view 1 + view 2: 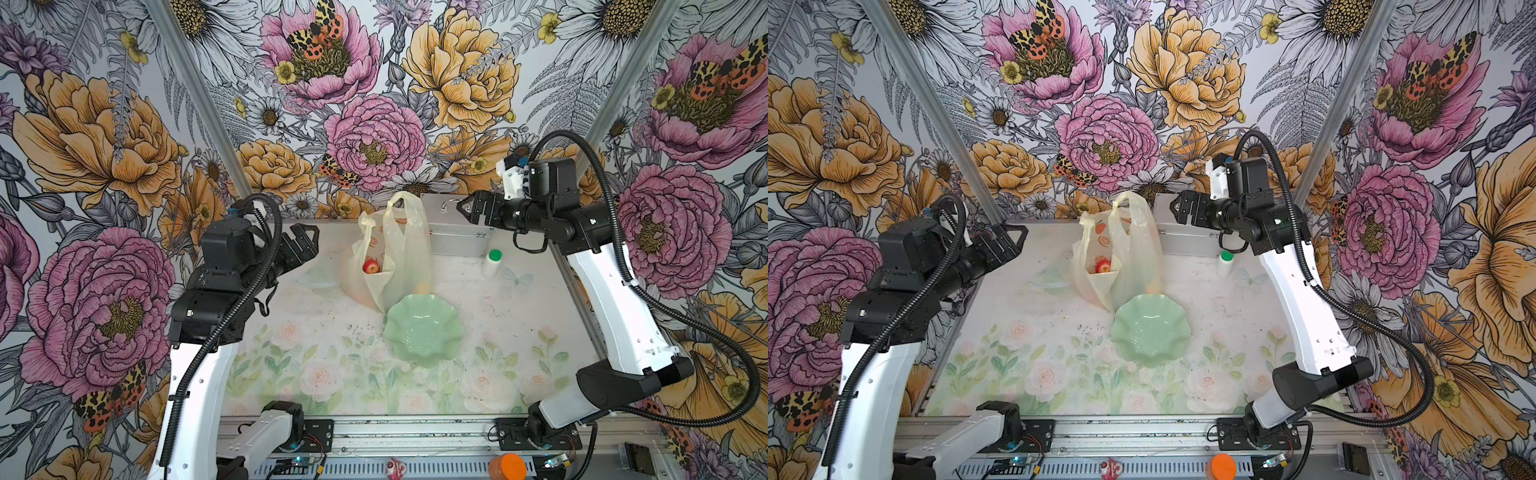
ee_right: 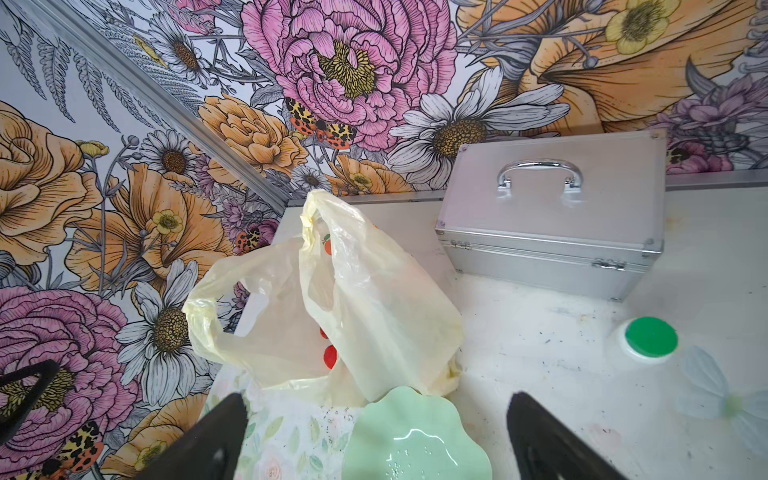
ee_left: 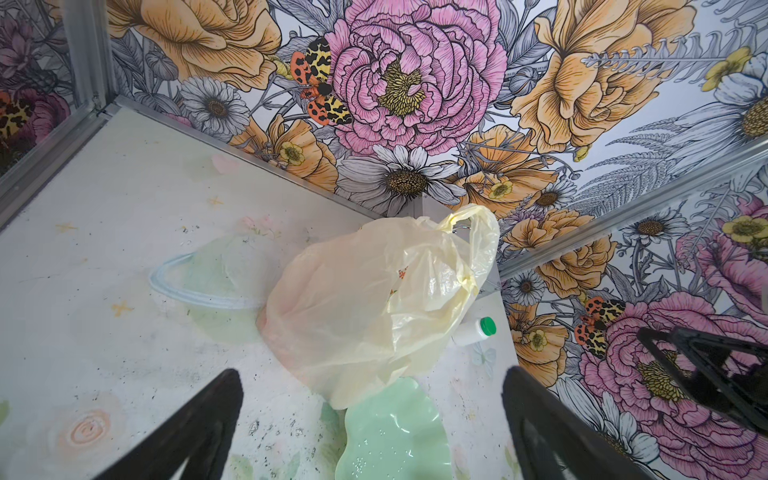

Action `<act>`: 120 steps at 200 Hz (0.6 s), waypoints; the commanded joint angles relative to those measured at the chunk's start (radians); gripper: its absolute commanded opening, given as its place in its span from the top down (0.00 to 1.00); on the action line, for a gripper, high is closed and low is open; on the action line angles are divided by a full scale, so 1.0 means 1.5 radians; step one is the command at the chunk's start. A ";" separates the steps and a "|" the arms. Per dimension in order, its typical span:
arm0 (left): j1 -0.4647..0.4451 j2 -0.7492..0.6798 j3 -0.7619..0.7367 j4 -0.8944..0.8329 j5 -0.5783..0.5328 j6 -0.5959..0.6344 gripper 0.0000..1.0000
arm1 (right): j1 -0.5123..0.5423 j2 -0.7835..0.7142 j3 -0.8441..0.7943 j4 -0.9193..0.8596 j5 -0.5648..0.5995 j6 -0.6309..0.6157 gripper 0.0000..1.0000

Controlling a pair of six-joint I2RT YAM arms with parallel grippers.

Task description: Place the fruits into the plastic bag

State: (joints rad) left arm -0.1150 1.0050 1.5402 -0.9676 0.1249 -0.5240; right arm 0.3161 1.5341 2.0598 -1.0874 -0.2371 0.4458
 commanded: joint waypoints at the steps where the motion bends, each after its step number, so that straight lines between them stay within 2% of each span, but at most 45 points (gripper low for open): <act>1: 0.007 -0.015 -0.019 0.020 -0.024 0.009 0.01 | -0.004 -0.042 -0.043 0.026 0.044 -0.032 0.01; 33: 0.007 -0.032 -0.049 0.024 -0.052 0.018 0.01 | -0.010 -0.129 -0.198 0.165 0.076 -0.064 0.00; 84: 0.008 -0.109 -0.171 0.084 -0.154 0.018 0.01 | -0.011 -0.326 -0.545 0.530 0.186 -0.098 0.00; 120: 0.008 -0.152 -0.264 0.151 -0.218 0.052 0.01 | -0.016 -0.379 -0.700 0.663 0.241 -0.171 0.00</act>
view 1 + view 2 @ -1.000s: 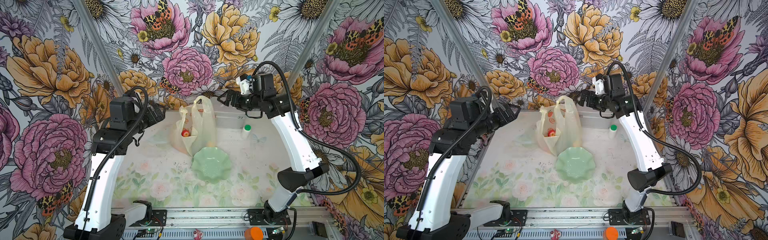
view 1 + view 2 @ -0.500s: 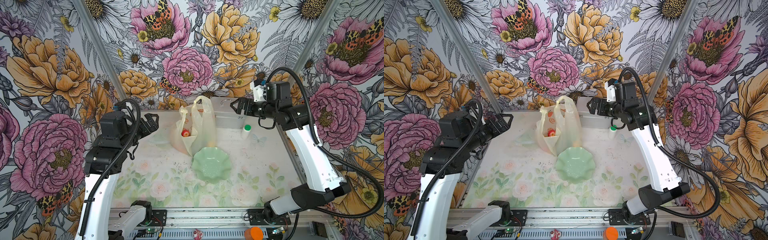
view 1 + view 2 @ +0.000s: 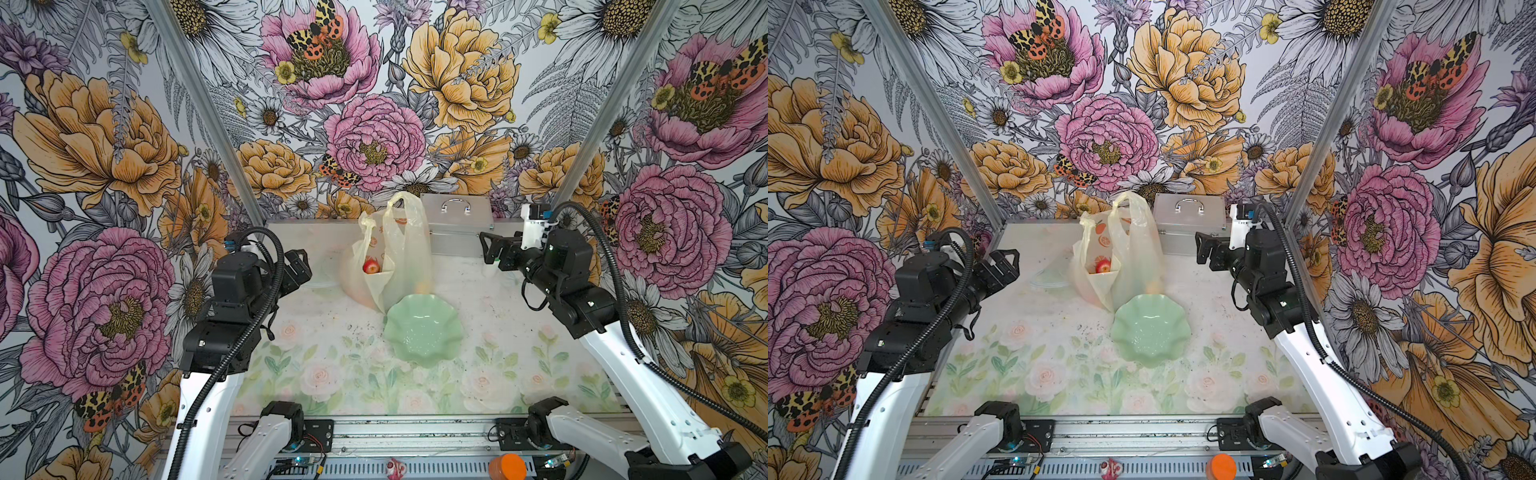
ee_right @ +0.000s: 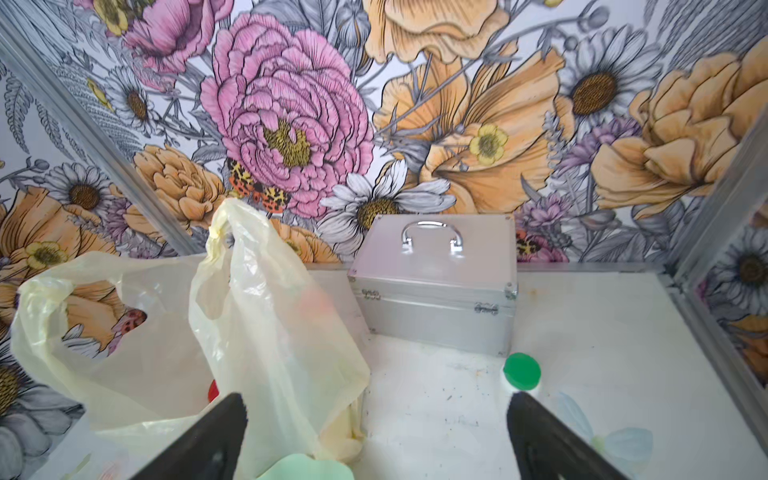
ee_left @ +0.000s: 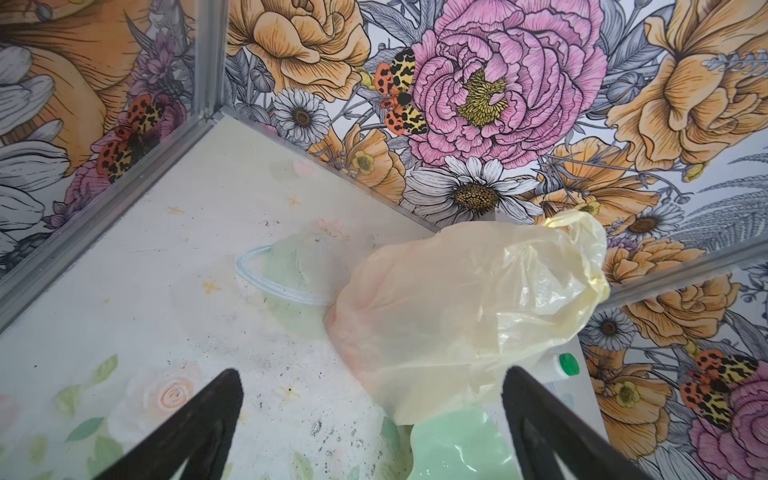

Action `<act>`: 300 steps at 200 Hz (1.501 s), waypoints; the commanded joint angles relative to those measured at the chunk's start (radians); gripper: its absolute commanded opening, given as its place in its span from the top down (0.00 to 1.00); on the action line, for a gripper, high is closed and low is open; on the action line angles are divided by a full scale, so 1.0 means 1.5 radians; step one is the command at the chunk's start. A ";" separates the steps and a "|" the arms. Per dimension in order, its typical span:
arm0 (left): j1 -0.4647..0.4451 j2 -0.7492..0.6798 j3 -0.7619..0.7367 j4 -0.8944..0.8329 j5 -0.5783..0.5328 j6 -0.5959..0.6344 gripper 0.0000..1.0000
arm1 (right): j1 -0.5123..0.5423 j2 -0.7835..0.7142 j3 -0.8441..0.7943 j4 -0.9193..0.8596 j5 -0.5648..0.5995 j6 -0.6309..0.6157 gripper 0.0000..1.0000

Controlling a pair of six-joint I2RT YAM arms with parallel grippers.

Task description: Place the fruits into the plastic bag

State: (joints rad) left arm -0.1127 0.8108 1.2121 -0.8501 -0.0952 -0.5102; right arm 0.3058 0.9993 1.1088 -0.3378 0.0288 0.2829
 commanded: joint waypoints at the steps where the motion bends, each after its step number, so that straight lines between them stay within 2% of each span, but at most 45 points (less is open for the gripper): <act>1: 0.007 -0.023 -0.048 0.075 -0.081 0.044 0.01 | -0.010 -0.023 -0.070 0.167 0.065 -0.063 0.00; 22: 0.007 -0.058 -0.116 0.138 -0.145 0.060 0.01 | -0.027 -0.016 -0.140 0.240 0.066 -0.099 0.00; 41: 0.007 -0.085 -0.176 0.193 -0.179 0.062 0.01 | -0.053 0.003 -0.184 0.292 0.065 -0.078 0.00; 108: 0.007 -0.093 -0.284 0.259 -0.230 0.090 0.01 | -0.132 0.068 -0.287 0.364 0.028 -0.051 0.00; 185: 0.013 -0.066 -0.371 0.371 -0.254 0.144 0.01 | -0.218 0.105 -0.363 0.417 -0.027 -0.050 0.00; 242: 0.031 -0.023 -0.402 0.440 -0.252 0.153 0.01 | -0.236 0.139 -0.360 0.437 -0.050 -0.078 0.00; 300: 0.051 0.032 -0.434 0.522 -0.234 0.180 0.01 | -0.254 0.222 -0.374 0.510 -0.060 -0.091 0.00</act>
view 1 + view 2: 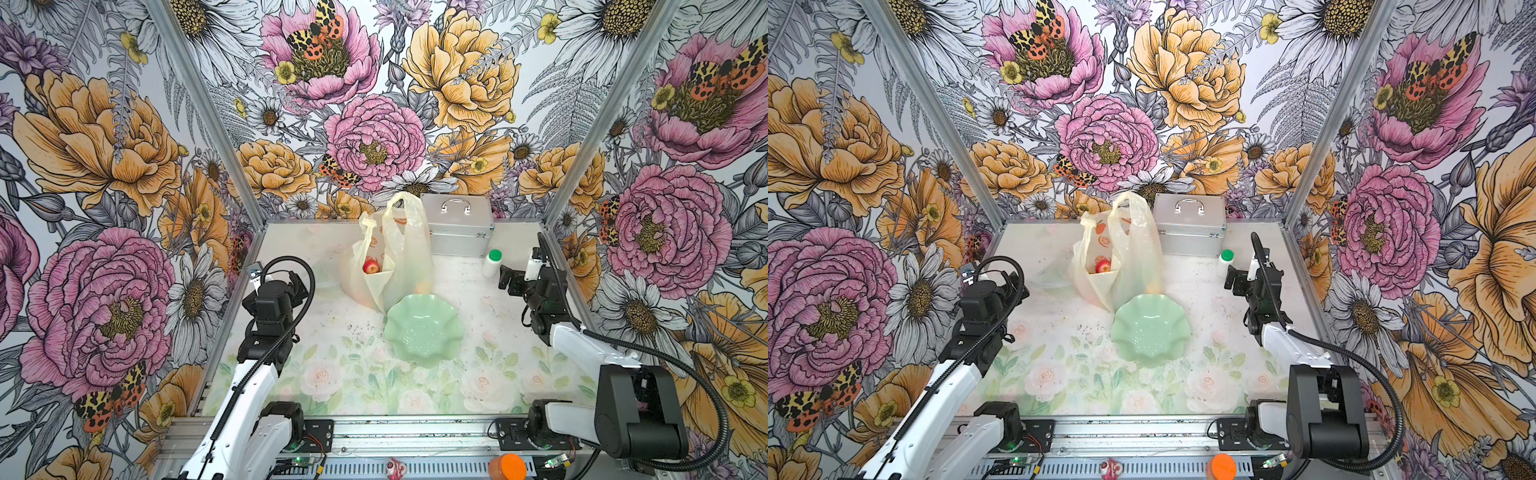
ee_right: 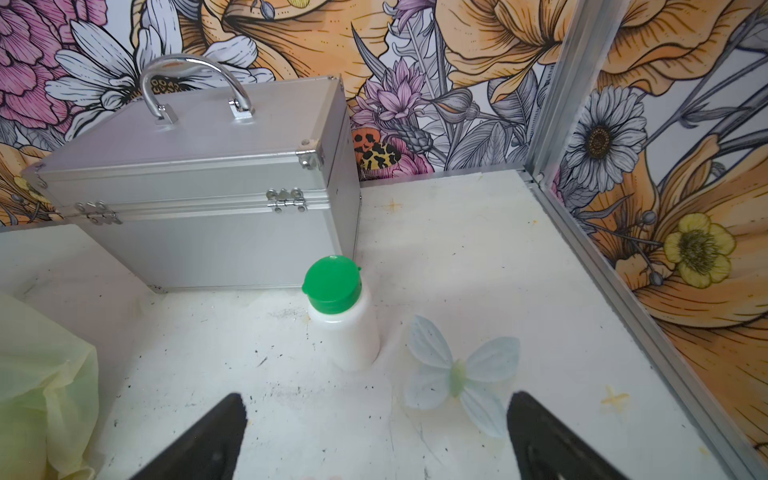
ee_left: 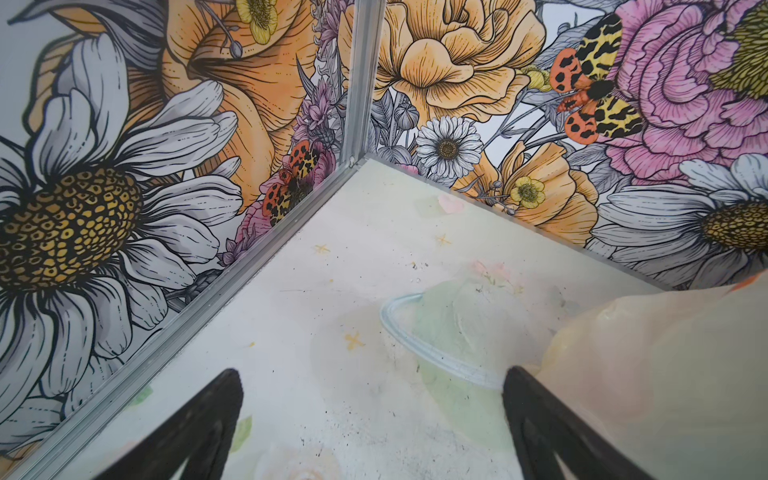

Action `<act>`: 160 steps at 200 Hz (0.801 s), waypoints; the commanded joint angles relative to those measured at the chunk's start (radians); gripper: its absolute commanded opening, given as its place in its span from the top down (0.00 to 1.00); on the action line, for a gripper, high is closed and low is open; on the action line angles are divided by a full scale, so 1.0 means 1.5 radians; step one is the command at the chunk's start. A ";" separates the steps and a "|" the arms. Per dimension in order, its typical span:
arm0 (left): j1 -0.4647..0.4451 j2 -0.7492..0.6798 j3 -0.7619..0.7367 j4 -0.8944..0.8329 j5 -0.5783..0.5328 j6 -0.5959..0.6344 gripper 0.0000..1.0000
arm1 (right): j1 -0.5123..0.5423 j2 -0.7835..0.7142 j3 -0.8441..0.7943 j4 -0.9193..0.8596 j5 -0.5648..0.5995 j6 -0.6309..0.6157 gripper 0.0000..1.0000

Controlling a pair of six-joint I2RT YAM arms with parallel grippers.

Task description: Place the fruits into the plastic bag

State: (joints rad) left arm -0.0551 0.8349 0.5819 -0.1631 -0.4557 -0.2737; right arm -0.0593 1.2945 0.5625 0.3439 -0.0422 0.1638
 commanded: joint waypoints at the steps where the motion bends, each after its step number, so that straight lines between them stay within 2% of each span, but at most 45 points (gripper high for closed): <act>1: 0.013 0.017 -0.014 0.065 0.007 0.024 0.01 | -0.011 0.026 -0.010 0.056 -0.013 -0.011 0.00; 62: 0.037 0.132 -0.030 0.174 0.033 0.065 0.01 | -0.021 0.061 -0.013 0.080 -0.028 -0.021 0.00; 102: 0.040 0.210 -0.029 0.245 0.049 0.049 0.01 | -0.021 0.071 -0.013 0.078 -0.038 -0.028 0.00; 160: 0.043 0.286 -0.038 0.315 0.067 0.068 0.01 | -0.022 0.078 -0.019 0.079 -0.048 -0.044 0.00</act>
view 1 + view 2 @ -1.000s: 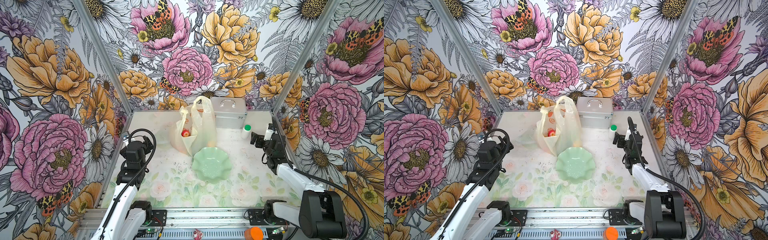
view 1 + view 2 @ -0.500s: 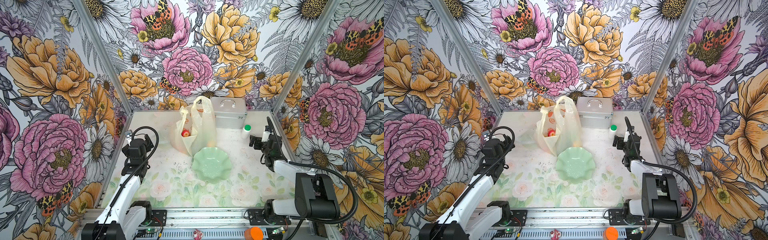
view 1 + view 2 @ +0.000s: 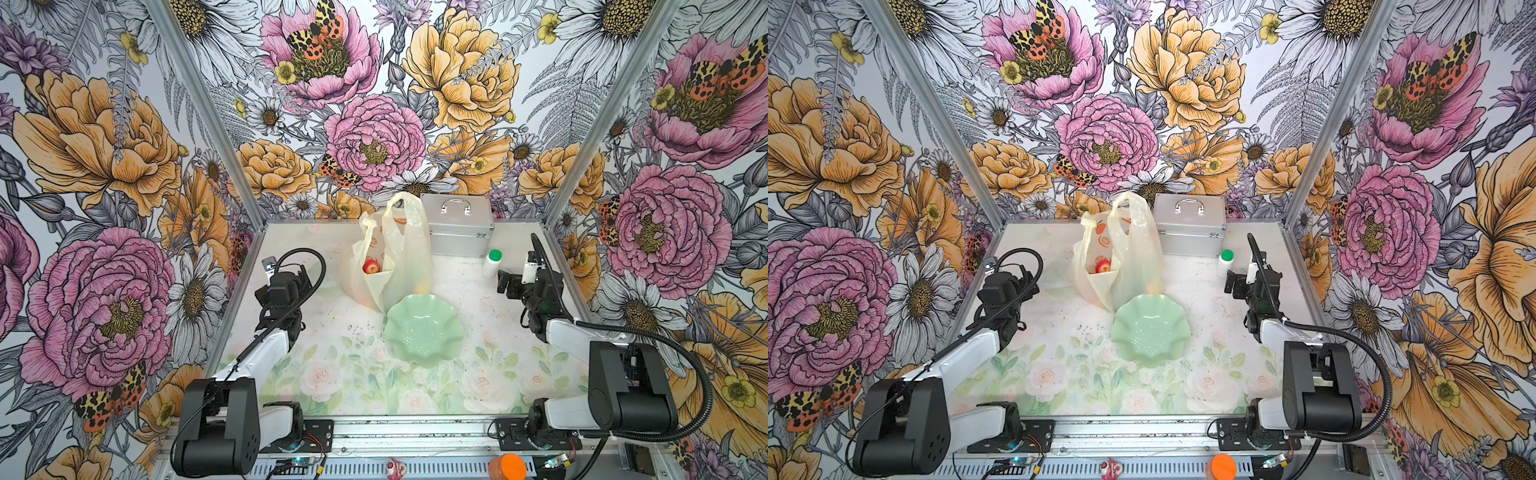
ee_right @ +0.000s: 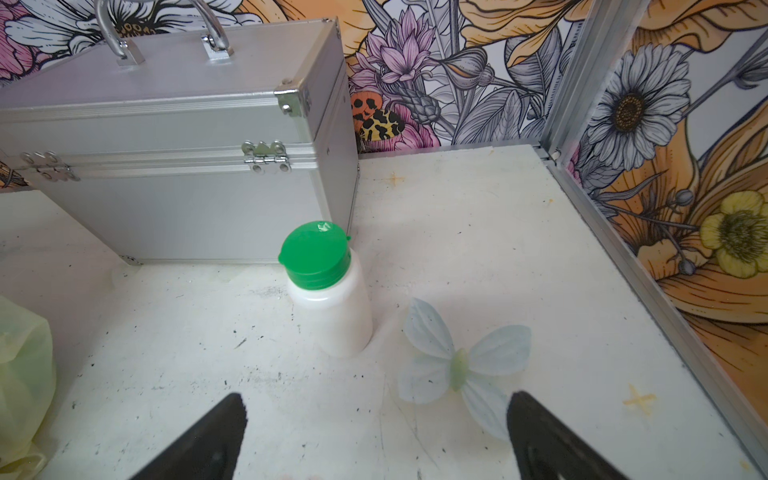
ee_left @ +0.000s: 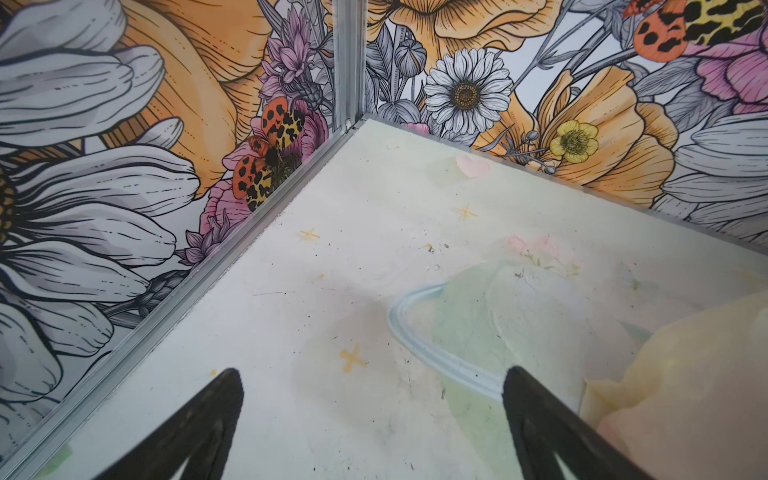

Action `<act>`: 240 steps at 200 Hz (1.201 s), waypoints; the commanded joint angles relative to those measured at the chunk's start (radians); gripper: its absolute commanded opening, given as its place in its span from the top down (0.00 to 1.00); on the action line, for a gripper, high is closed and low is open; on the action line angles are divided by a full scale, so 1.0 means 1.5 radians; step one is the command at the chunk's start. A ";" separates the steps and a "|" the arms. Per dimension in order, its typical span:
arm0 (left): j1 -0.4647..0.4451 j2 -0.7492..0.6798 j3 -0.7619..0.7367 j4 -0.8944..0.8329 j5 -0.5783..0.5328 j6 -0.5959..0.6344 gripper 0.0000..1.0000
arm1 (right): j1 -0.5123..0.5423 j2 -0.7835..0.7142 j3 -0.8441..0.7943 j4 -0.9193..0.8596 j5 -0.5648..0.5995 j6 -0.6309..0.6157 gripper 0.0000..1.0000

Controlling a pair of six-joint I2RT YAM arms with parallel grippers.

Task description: Place the fruits into the plastic bag

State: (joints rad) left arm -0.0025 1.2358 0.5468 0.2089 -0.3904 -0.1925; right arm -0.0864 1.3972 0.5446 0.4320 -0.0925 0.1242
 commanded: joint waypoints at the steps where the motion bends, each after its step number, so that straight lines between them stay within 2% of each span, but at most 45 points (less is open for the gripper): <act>1: 0.009 0.019 -0.015 0.069 0.024 0.014 0.01 | -0.005 0.009 -0.007 0.020 -0.014 -0.018 0.00; 76: -0.006 0.071 -0.056 0.195 0.016 0.006 0.01 | -0.005 0.040 0.004 0.033 -0.030 -0.031 0.00; 151: -0.037 0.118 -0.029 0.211 0.039 0.084 0.01 | -0.006 0.059 0.022 0.029 -0.045 -0.040 0.00; 182: -0.034 0.117 -0.042 0.247 0.083 0.120 0.01 | -0.007 0.062 0.025 0.025 -0.048 -0.039 0.00; 225: 0.002 0.121 -0.089 0.351 0.116 0.112 0.01 | -0.008 0.060 0.020 0.034 -0.064 -0.043 0.00; 240: 0.019 0.135 -0.099 0.385 0.164 0.104 0.01 | -0.007 0.061 0.019 0.041 -0.076 -0.043 0.00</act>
State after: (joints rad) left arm -0.0116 1.4128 0.4347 0.6514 -0.2470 -0.0345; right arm -0.0925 1.4815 0.5545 0.4477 -0.1680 0.0765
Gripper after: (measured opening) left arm 0.987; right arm 0.995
